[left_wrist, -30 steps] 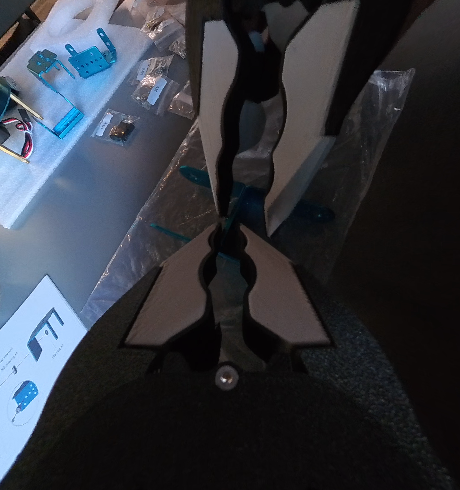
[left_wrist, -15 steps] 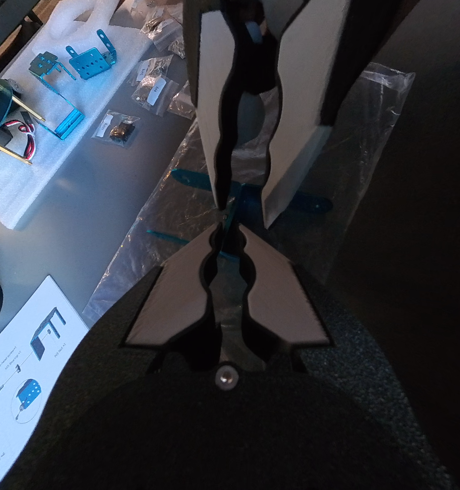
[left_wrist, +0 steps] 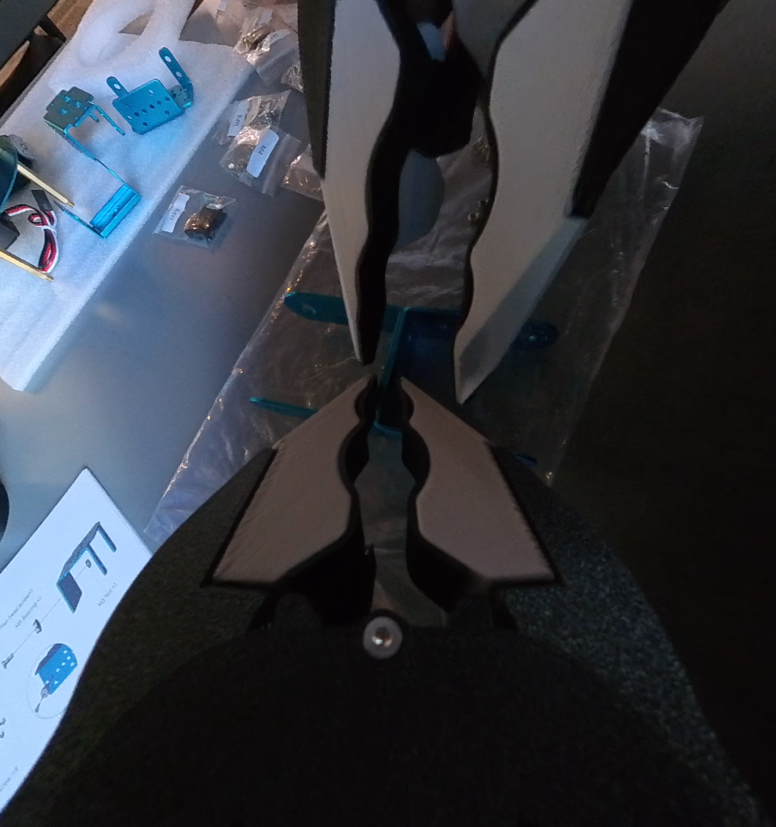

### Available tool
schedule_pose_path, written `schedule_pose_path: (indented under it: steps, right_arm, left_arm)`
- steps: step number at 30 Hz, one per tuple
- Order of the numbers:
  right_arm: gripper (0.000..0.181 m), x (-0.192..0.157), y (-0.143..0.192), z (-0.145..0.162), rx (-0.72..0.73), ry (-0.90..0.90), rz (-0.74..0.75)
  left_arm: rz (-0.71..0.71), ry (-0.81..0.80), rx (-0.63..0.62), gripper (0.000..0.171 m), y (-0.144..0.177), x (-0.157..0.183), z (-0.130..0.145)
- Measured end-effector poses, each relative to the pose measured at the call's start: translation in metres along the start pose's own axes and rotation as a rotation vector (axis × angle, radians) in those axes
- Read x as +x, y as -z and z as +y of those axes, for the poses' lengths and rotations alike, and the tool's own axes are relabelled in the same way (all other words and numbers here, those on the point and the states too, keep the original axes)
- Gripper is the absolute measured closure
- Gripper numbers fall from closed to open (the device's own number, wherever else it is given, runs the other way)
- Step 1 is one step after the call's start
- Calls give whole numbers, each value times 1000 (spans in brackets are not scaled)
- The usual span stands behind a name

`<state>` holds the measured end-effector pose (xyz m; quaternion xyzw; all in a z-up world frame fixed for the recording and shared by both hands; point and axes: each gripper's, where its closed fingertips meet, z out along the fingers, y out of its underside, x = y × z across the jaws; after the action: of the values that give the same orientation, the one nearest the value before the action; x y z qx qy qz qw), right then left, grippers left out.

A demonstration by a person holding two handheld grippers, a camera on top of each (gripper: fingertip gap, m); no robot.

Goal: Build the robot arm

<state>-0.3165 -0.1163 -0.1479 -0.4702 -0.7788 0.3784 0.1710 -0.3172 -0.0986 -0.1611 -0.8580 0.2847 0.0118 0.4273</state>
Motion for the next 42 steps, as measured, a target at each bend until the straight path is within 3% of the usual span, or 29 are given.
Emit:
schedule_pose_path:
  steps: [6,12,18,22,24,33,36,42]
  right_arm:
    - [143,14,11,5,10,-37,36]
    - [151,16,24,11,2,-24,-1]
    - [157,20,5,11,-210,104,-2]
    - [168,21,-3,32,-414,167,-22]
    - [178,21,-6,33,-445,177,-26]
    - [178,0,-11,6,-319,-39,49]
    - [178,-9,-23,5,-314,-144,148]
    - [178,-16,-36,6,-303,-358,308]
  left_arm:
    - [-31,58,31,160,1,-5,-3]
    - [-17,214,143,157,36,-14,-9]
    - [-68,208,109,162,61,-15,2]
    - [-109,213,108,162,75,-8,9]
    - [-124,212,101,162,81,-3,13]
    - [-162,297,93,163,96,6,32]
    - [-166,324,84,163,101,5,44]
    - [-171,357,138,164,105,13,38]
